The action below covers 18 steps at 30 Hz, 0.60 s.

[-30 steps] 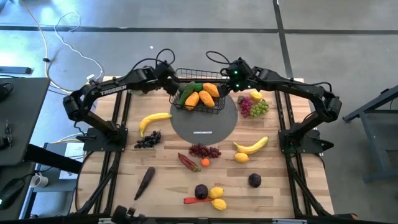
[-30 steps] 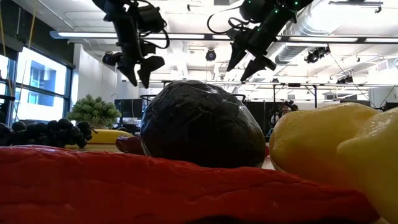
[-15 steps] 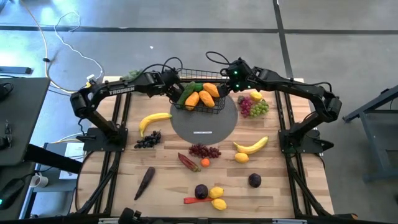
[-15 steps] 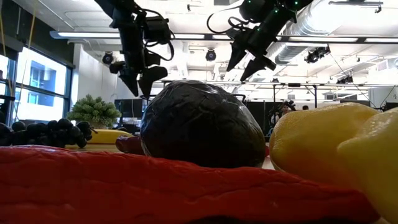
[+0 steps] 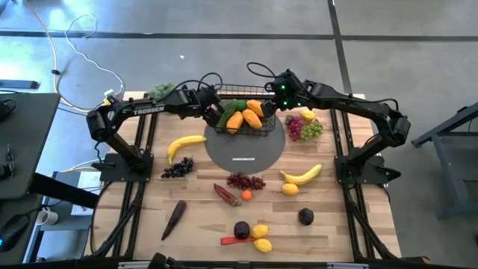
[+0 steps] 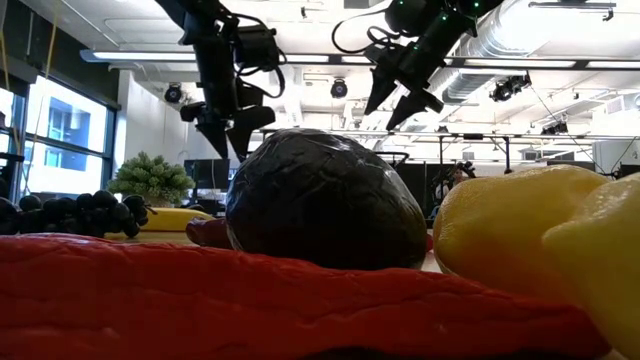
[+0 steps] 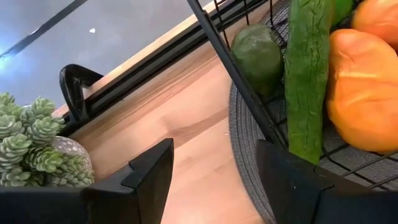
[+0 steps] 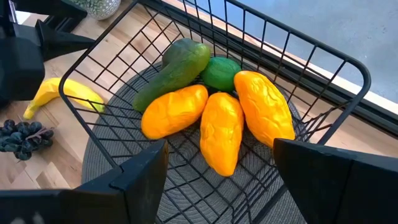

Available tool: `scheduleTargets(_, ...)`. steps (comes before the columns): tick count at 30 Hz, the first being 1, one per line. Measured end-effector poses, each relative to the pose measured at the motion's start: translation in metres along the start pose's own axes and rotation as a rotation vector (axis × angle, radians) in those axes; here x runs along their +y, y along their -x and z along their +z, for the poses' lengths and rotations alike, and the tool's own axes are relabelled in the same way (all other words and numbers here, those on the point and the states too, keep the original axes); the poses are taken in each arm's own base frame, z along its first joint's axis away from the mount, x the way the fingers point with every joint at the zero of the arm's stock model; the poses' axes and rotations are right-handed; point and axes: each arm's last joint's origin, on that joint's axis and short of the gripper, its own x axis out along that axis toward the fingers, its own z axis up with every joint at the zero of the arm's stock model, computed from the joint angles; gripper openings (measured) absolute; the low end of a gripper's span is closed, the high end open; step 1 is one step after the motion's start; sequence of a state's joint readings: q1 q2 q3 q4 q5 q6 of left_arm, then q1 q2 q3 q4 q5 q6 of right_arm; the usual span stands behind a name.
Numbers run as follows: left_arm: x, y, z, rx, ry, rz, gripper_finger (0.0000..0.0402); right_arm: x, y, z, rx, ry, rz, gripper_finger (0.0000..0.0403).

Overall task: Build produce basket
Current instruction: Put the green cucumber into the black wire basket

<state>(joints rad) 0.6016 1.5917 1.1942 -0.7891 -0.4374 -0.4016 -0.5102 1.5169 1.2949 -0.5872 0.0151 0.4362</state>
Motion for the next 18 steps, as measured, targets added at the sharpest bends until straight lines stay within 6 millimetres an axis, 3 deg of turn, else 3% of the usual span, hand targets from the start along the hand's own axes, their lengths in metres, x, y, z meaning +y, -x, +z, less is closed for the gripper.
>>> scheduleTargets(10, 0.004, 0.012, 0.0, -0.023, 0.006, -0.011, 0.0216, 0.005, 0.0, -0.003, 0.034, 0.011, 0.053, 0.0271)
scheduleTargets(18, 0.017, 0.041, -0.006, -0.048, 0.007, -0.049, 0.0216, 0.034, 0.003, -0.026, 0.141, 0.04, 0.123, 0.0271)
